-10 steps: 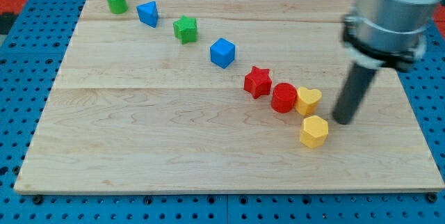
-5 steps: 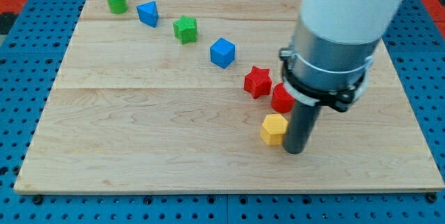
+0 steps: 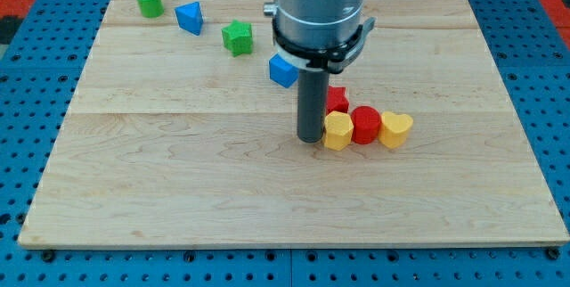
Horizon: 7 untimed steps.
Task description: Group up the yellow blocks and the red blocks
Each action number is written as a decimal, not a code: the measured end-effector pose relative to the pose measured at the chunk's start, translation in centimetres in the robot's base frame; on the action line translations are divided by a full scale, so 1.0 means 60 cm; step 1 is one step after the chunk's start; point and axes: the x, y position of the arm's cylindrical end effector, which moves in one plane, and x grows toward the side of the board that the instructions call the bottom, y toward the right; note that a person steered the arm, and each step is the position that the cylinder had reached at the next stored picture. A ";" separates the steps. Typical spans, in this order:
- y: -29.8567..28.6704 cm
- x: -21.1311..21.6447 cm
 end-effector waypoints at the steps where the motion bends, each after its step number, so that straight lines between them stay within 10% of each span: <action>1: -0.090 -0.028; 3: 0.009 -0.118; 7: 0.041 -0.070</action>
